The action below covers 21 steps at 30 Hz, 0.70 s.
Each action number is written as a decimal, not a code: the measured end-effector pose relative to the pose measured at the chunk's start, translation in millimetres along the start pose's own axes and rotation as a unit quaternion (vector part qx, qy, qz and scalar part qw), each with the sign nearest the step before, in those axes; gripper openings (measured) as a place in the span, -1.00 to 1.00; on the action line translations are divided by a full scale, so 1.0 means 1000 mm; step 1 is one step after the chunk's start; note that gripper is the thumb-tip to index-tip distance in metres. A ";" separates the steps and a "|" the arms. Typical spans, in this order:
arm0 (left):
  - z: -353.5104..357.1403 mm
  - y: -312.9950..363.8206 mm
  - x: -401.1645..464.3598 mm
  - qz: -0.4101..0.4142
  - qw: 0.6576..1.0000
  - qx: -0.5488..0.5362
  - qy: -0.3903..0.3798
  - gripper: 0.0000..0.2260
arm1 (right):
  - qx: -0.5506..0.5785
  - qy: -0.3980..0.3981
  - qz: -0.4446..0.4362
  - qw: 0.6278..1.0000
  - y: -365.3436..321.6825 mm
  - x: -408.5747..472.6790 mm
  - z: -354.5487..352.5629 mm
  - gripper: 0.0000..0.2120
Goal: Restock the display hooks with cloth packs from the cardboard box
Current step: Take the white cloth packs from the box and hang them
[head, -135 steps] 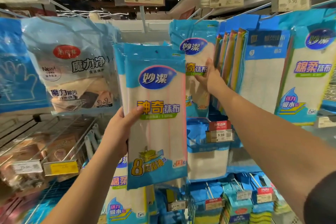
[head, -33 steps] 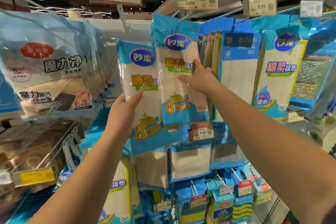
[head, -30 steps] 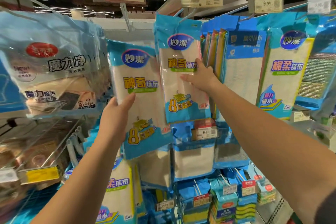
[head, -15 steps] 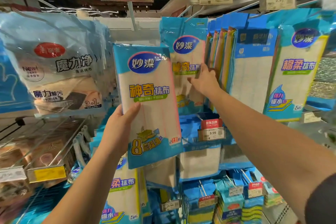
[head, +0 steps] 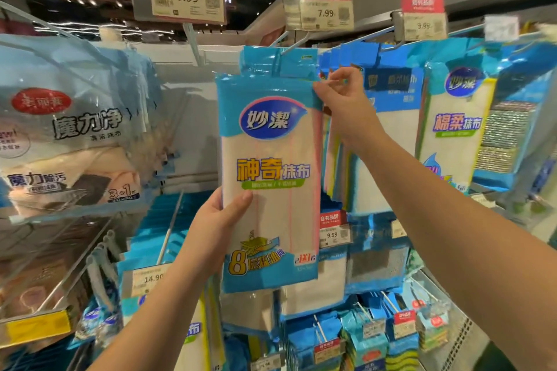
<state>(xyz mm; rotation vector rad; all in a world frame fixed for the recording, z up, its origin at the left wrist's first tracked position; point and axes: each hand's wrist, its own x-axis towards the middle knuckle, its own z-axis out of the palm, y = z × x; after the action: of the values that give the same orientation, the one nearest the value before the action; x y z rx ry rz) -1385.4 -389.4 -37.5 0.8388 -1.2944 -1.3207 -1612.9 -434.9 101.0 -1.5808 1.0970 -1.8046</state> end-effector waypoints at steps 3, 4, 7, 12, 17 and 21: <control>0.004 -0.002 0.003 0.001 1.000 0.003 -0.014 -0.67 | 0.058 0.009 -0.014 0.998 -0.004 0.005 -0.008 -0.73; 0.005 -0.002 0.004 -0.001 1.000 0.003 -0.017 -0.65 | 0.054 0.006 -0.014 0.998 -0.007 0.006 -0.010 -0.74; 0.010 0.000 0.009 -0.008 1.000 -0.007 -0.025 -0.59 | 0.038 -0.008 -0.008 0.999 -0.013 0.006 -0.011 -0.77; 0.018 0.007 0.017 0.001 1.000 0.000 -0.031 -0.62 | 0.020 0.009 0.003 1.000 -0.017 0.010 -0.017 -0.65; 0.027 0.015 0.022 0.010 0.999 0.011 -0.037 -0.60 | 0.048 0.027 0.001 0.998 -0.023 0.012 -0.021 -0.61; 0.034 0.018 0.024 0.007 0.999 0.002 -0.050 -0.57 | 0.079 0.014 -0.019 0.997 -0.020 0.016 -0.023 -0.70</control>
<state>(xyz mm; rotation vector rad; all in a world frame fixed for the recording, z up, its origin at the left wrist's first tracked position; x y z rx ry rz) -1419.1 -402.0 -10.1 0.7739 -1.3788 -1.3633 -1635.8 -431.0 127.0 -1.4960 0.9189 -1.8938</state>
